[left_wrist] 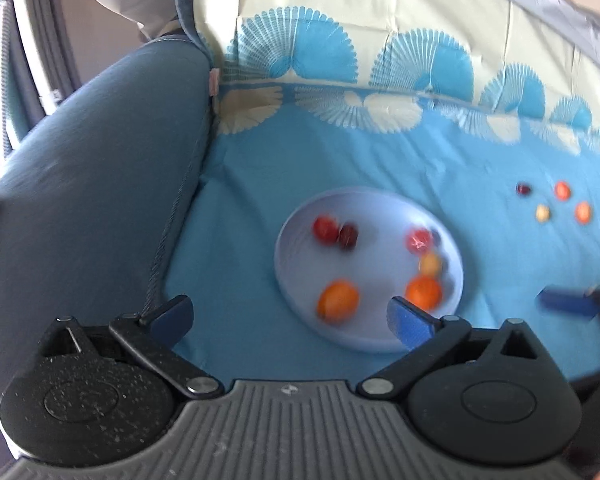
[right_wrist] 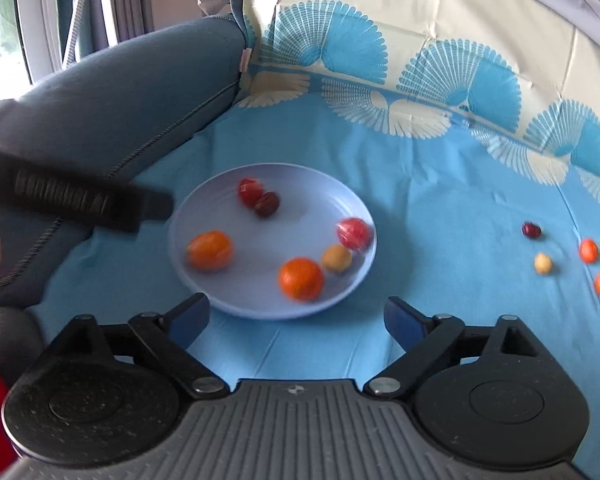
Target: Organize fruits
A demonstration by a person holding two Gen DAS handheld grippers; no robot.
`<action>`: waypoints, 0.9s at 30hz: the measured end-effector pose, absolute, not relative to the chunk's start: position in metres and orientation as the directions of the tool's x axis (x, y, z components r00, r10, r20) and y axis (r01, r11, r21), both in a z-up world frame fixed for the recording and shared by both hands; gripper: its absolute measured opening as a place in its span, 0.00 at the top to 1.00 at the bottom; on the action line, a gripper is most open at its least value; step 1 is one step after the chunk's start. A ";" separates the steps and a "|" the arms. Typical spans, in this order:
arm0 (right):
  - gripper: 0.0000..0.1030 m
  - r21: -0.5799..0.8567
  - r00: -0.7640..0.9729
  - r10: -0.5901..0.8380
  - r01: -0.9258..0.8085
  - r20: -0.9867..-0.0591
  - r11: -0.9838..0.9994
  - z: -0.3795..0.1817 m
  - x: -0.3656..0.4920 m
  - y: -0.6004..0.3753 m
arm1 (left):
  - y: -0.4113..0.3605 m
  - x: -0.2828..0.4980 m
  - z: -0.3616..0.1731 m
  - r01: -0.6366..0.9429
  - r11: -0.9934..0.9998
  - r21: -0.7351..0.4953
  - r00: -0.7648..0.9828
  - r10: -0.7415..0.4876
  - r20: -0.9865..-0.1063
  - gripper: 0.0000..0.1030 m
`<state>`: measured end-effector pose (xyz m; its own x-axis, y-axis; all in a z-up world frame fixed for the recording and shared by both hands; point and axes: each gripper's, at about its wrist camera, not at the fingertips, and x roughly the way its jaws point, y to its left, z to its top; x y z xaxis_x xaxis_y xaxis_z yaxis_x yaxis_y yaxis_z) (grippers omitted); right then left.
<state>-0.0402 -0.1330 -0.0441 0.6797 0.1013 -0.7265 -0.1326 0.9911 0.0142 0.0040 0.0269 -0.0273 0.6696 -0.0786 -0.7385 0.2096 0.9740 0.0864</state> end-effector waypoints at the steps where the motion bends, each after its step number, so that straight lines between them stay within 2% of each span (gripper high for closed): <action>1: 0.06 0.021 0.681 0.106 -0.132 -0.725 0.991 -0.038 -0.049 -0.133 | 0.028 -0.005 -0.026 0.206 0.973 0.108 0.672 -0.060 -0.738 0.00; 4: 0.05 0.015 0.701 0.099 -0.124 -0.706 0.992 -0.019 -0.073 -0.134 | 0.032 -0.029 -0.020 0.198 0.971 0.136 0.680 -0.036 -0.733 0.00; 12: 0.01 0.031 0.767 0.081 -0.079 -0.637 0.996 0.030 -0.125 -0.135 | 0.040 -0.075 0.011 0.152 0.983 0.104 0.688 -0.030 -0.725 0.00; 16: 0.01 0.066 0.765 0.104 -0.081 -0.636 0.995 0.040 -0.154 -0.133 | 0.041 -0.101 0.028 0.159 0.982 0.105 0.701 -0.037 -0.712 0.00; 27: 0.01 0.051 0.809 0.087 -0.070 -0.581 0.996 0.059 -0.207 -0.124 | 0.037 -0.149 0.055 0.166 0.978 0.129 0.743 -0.038 -0.668 0.00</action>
<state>-0.2074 -0.1240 0.0589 0.8091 0.0869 -0.5811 -0.0705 0.9962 0.0509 -0.1488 0.0369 0.0550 0.7428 -0.0379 -0.6684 0.1660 0.9776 0.1291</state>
